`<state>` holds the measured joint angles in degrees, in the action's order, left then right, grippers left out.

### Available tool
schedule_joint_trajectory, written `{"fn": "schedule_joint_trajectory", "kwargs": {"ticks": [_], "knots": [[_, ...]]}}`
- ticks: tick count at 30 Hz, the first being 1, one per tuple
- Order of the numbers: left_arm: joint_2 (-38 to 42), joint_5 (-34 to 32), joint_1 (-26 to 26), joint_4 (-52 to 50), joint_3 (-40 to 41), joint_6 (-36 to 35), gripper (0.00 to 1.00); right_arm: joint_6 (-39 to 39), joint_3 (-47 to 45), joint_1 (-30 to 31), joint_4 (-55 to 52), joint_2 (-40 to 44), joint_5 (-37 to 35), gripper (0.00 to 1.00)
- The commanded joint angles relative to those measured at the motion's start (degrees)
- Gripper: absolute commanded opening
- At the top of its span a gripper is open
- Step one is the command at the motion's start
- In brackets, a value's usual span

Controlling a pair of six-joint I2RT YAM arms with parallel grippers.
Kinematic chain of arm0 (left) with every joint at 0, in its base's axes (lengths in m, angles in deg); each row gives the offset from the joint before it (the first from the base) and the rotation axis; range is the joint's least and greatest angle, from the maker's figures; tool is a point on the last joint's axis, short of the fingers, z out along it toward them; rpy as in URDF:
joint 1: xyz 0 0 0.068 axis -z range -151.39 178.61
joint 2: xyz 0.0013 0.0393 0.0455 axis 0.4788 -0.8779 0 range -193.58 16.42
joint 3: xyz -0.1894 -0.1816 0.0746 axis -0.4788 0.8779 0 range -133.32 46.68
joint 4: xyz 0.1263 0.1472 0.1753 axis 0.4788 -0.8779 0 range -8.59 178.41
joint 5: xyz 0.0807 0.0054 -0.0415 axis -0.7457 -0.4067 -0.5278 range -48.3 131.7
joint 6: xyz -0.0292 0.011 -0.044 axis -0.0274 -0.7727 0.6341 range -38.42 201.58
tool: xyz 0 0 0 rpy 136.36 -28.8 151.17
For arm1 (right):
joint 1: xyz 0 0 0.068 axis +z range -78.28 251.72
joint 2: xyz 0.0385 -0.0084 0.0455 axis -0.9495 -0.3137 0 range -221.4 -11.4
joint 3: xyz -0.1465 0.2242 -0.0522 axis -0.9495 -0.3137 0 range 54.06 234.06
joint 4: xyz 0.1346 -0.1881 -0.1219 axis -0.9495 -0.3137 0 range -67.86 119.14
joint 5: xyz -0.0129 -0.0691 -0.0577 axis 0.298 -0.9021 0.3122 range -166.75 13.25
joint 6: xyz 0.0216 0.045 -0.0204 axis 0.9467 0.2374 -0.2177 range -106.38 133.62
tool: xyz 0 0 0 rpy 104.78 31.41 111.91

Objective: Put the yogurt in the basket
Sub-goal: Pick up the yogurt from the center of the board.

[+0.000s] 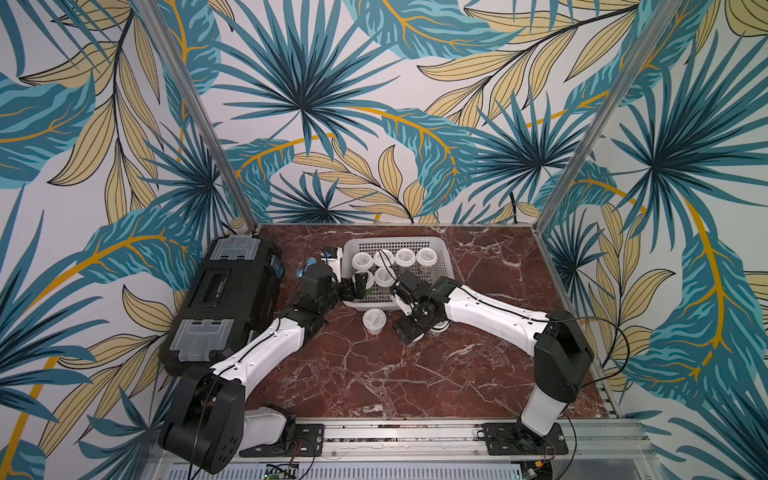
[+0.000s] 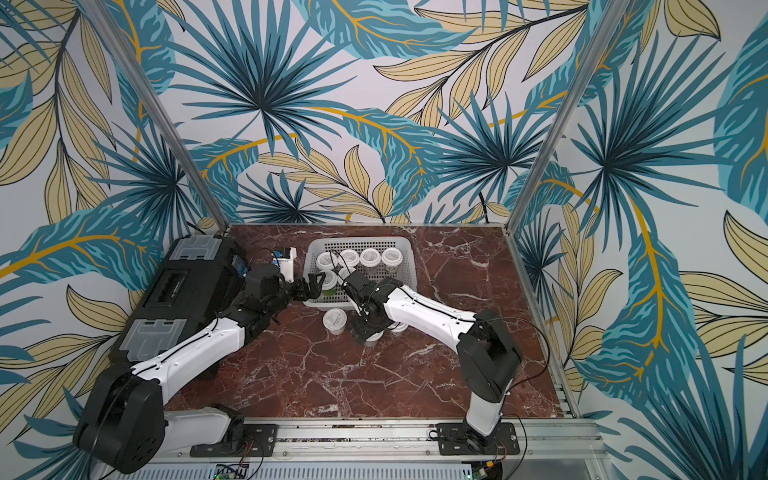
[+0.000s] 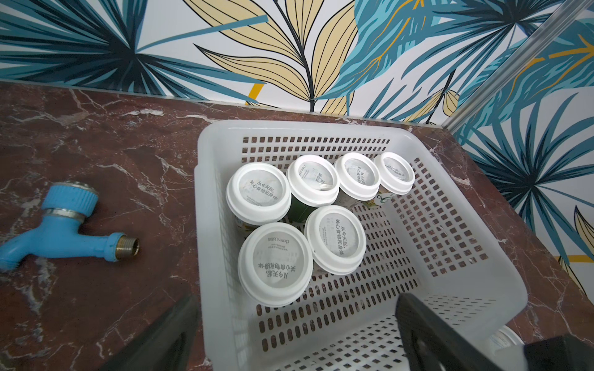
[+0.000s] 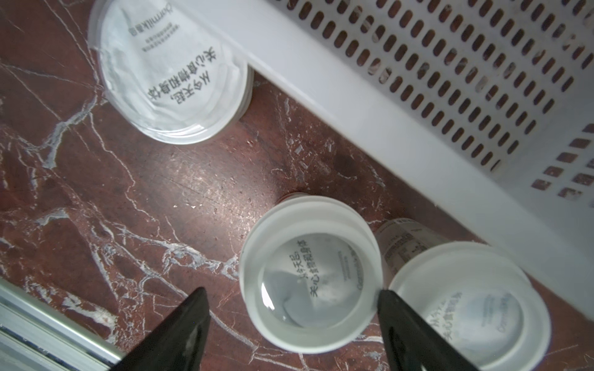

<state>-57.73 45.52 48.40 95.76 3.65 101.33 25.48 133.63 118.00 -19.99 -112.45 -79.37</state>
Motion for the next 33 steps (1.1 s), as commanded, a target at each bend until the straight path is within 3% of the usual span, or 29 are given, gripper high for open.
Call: {"fn": "schedule_joint_trajectory", "kwargs": {"ticks": [1, 22, 33], "knots": [[1.1, -0.6, -0.1, -0.5, -1.2, -0.4, 1.00, 0.9, -1.4, 0.2, 0.7, 2.4, 1.1, 0.86], [1.6, -1.0, -0.2, -0.8, -0.9, -0.6, 1.00, 1.4, -3.0, 0.1, 1.0, 1.1, 0.5, 0.89], [1.7, -0.9, -0.1, -0.8, -0.9, -0.6, 0.96, 1.6, -3.2, 0.1, 2.0, 0.0, 2.1, 0.85]]}}
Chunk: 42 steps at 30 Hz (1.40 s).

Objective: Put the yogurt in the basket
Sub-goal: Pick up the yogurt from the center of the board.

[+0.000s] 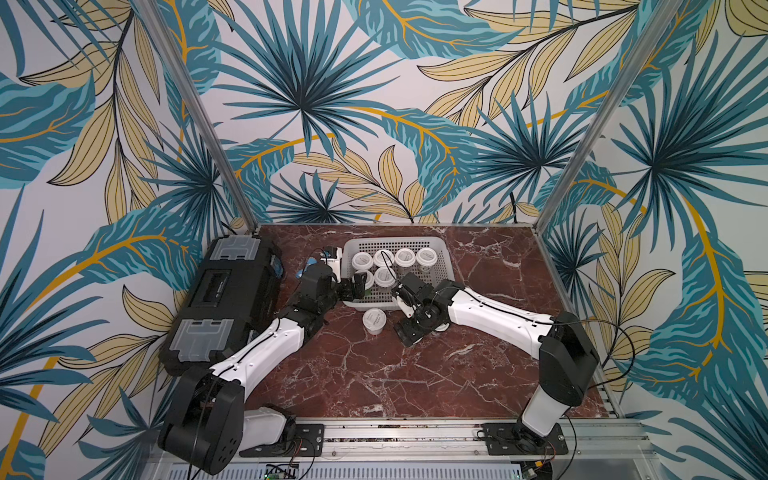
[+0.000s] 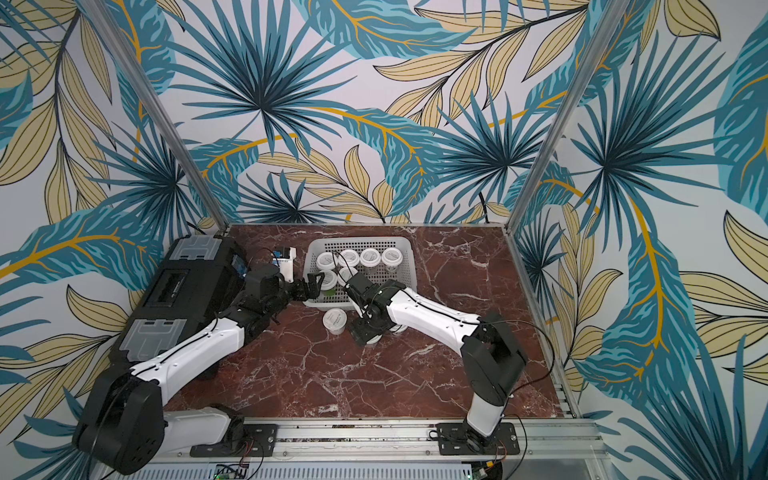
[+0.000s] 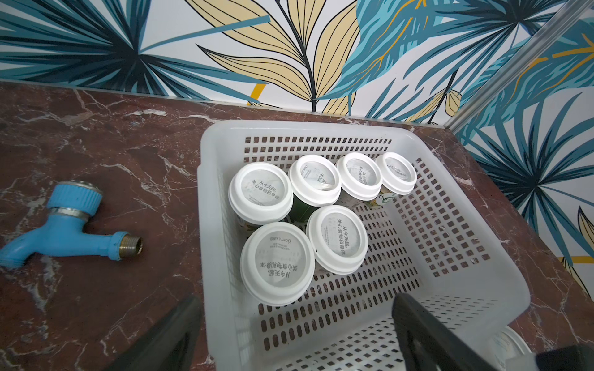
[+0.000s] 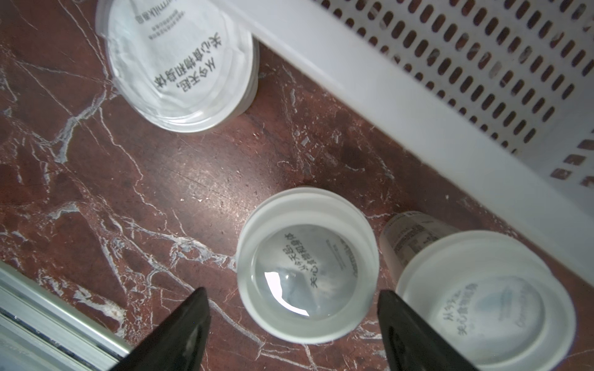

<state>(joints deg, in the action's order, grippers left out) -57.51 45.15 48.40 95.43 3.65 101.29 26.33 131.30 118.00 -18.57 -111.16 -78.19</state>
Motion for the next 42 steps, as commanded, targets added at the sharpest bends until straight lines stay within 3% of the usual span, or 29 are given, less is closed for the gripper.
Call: {"fn": "schedule_joint_trajectory", "kwargs": {"ticks": [1, 19, 42], "knots": [[1.5, -0.6, -0.1, -0.4, -0.9, -0.5, 0.96, 0.7, -0.7, 0.1, 0.6, -1.5, 1.0, 0.84], [1.3, -0.5, -0.2, -0.6, -1.0, -0.5, 0.93, 0.9, -0.2, 0.2, 0.6, -2.6, 1.1, 0.84], [1.5, -0.8, -0.1, -0.6, -0.9, -0.5, 0.93, 1.0, 0.1, 0.1, 0.2, -2.3, -0.2, 0.72]]}}
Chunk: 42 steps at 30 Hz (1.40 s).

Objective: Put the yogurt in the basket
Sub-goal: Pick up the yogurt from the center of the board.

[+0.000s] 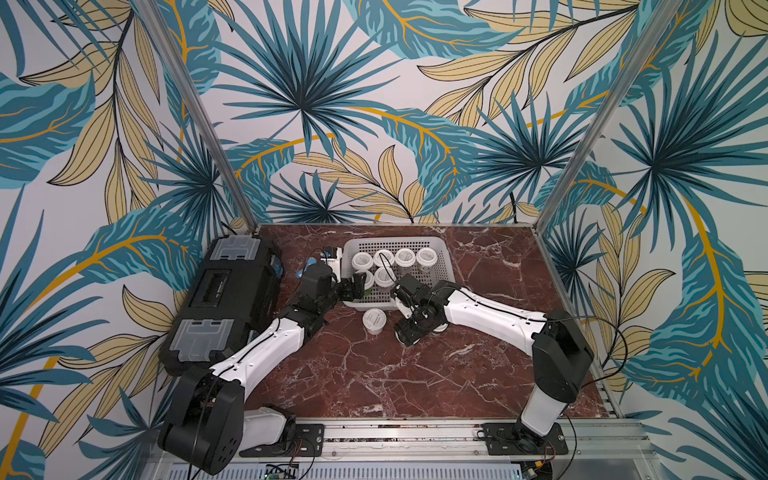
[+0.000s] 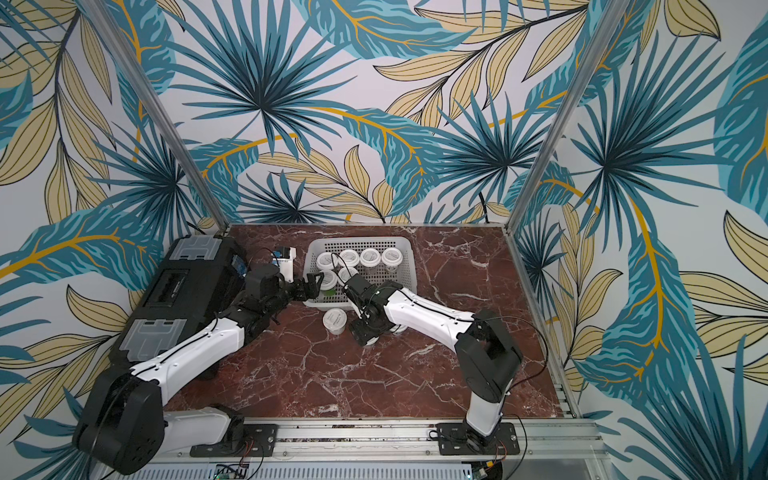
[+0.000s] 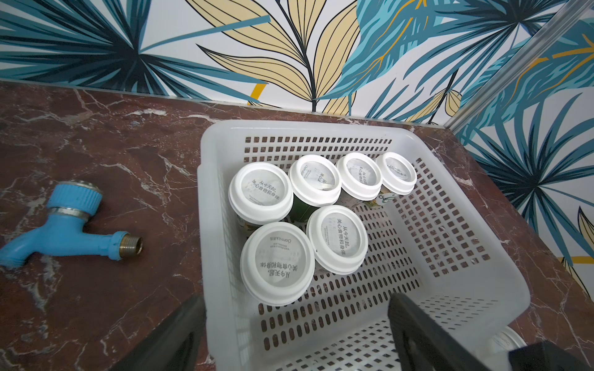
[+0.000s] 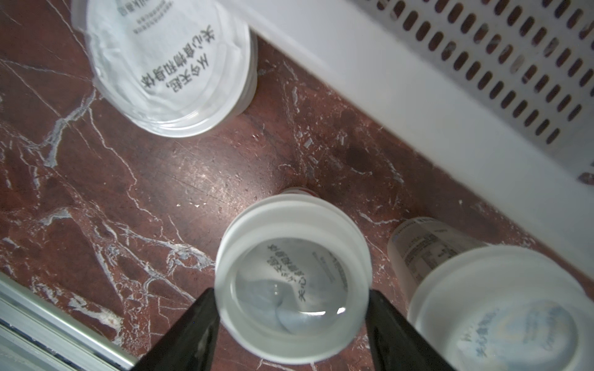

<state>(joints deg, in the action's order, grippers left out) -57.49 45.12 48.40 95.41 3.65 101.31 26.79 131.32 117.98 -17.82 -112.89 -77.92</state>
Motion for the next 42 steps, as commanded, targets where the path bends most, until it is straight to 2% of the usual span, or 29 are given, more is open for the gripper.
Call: {"fn": "schedule_joint_trajectory", "kwargs": {"ticks": [1, 6, 10, 12, 30, 42], "knots": [[1.5, -0.7, -0.1, -0.6, -0.9, -0.6, 0.93, 0.5, 0.0, 0.2, -0.5, -0.5, -0.5, 0.72], [1.5, -0.8, -0.2, -0.6, -0.9, -0.6, 0.93, 0.5, 0.0, 0.1, -0.8, -0.6, -1.3, 0.72], [1.4, -0.7, -0.1, -0.5, -0.9, -0.6, 0.93, 0.6, 0.3, 0.2, -0.8, 0.0, -2.5, 0.82], [1.4, -0.7, -0.1, -0.5, -0.9, -0.6, 0.93, 0.5, 0.7, 0.2, -0.8, 0.0, -2.7, 0.84], [1.0, -0.7, -0.2, -0.6, -1.2, -0.6, 0.93, -0.5, 2.4, 0.2, -1.9, -1.8, -1.3, 0.81], [0.9, -0.5, -0.1, -0.7, -1.3, -0.6, 0.93, -0.6, 2.2, 0.2, -2.1, -2.4, -0.1, 0.74]]}}
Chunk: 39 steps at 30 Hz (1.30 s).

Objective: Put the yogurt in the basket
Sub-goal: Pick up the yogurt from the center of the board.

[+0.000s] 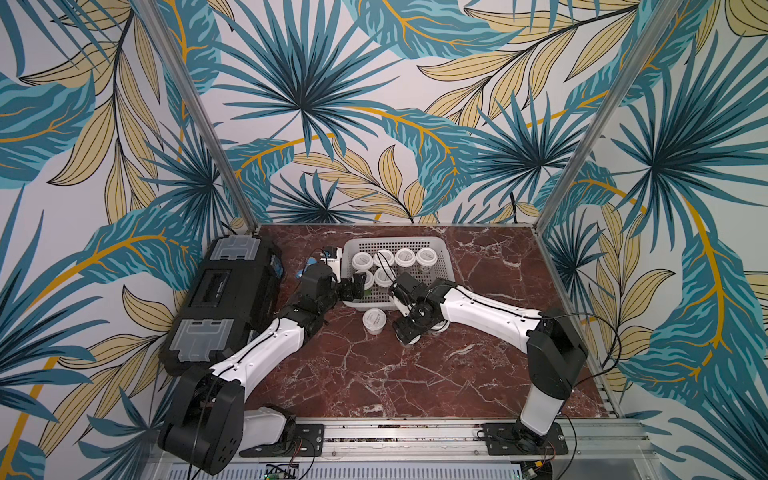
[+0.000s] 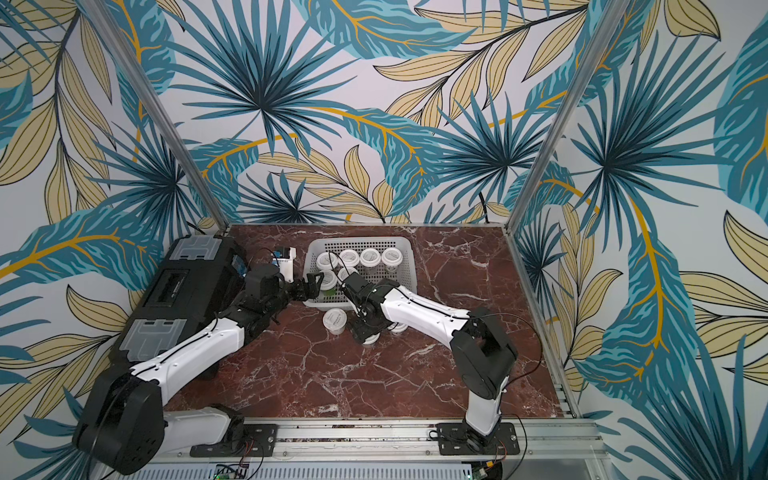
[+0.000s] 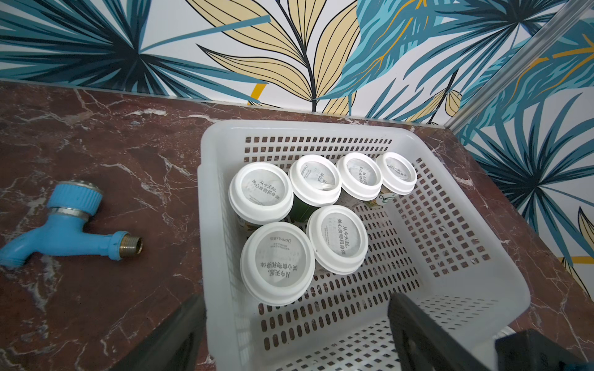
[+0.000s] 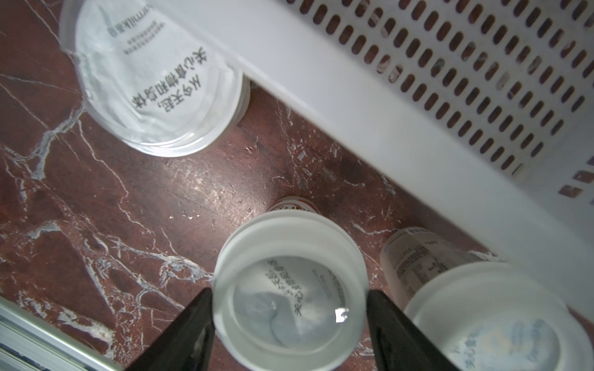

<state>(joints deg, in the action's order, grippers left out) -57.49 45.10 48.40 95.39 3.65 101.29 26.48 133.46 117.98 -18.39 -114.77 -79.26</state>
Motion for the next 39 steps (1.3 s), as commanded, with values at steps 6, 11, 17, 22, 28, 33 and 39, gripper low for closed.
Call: {"fn": "schedule_joint_trajectory", "kwargs": {"ticks": [6, 11, 17, 22, 28, 33, 39], "knots": [[1.1, -0.8, -0.2, -0.7, -1.2, -0.6, 0.93, -0.1, 0.1, 0.2, -1.6, -0.3, 1.5, 0.70], [1.2, -0.9, -0.1, -1.0, -1.2, -0.6, 0.93, 0.1, 0.0, 0.2, -1.9, 0.5, 1.5, 0.67], [1.3, -0.9, -0.1, -1.0, -1.2, -0.6, 0.93, -0.2, 0.5, 0.1, -3.9, 2.4, 0.7, 0.66], [1.3, -1.1, -0.2, -1.1, -1.2, -0.6, 0.93, -0.8, 1.9, 0.2, -6.7, 4.0, 0.2, 0.65], [1.4, -1.2, -0.2, -1.1, -1.2, -0.5, 0.93, -1.7, 4.1, 0.2, -10.3, 4.6, -0.5, 0.65], [1.5, -1.3, -0.1, -1.1, -1.0, -0.4, 0.93, -2.1, 6.3, 0.2, -12.2, 4.7, -1.0, 0.65], [1.5, -1.3, -0.2, -1.1, -1.1, -0.5, 0.93, -3.2, 9.5, 0.2, -13.9, 4.1, -1.7, 0.65]]}}
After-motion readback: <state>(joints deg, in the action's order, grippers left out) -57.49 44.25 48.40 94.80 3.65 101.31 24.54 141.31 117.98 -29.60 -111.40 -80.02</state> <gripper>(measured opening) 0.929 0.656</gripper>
